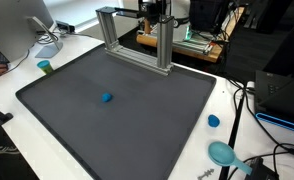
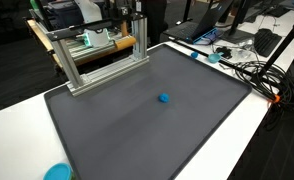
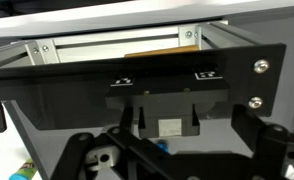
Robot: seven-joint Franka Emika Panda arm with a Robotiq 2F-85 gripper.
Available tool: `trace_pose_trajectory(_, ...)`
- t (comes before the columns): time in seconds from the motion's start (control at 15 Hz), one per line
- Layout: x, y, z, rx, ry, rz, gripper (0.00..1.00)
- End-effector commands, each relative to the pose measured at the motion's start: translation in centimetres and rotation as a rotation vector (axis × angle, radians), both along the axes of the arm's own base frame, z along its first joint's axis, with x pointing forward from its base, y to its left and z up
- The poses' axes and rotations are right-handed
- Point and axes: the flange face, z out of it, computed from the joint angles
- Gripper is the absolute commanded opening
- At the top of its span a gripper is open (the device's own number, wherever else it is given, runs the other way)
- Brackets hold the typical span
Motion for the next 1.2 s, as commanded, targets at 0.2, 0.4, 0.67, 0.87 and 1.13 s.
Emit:
trace_pose_trajectory(0.2,0.3,-2.2,-0.1,0.010,0.021,0.058,1.00)
trace_pose_trajectory(0.4,0.3,-3.5,-0.6,0.038,0.031,0.106,1.00)
trace_pose_trajectory(0.67,0.2,-4.3,-1.0,0.061,0.033,0.151,0.94)
trace_pose_trajectory(0.87,-0.2,-3.6,-1.0,0.048,0.015,0.169,0.95)
trace_pose_trajectory(1.13,-0.4,-2.9,-1.2,0.016,-0.002,0.159,0.99)
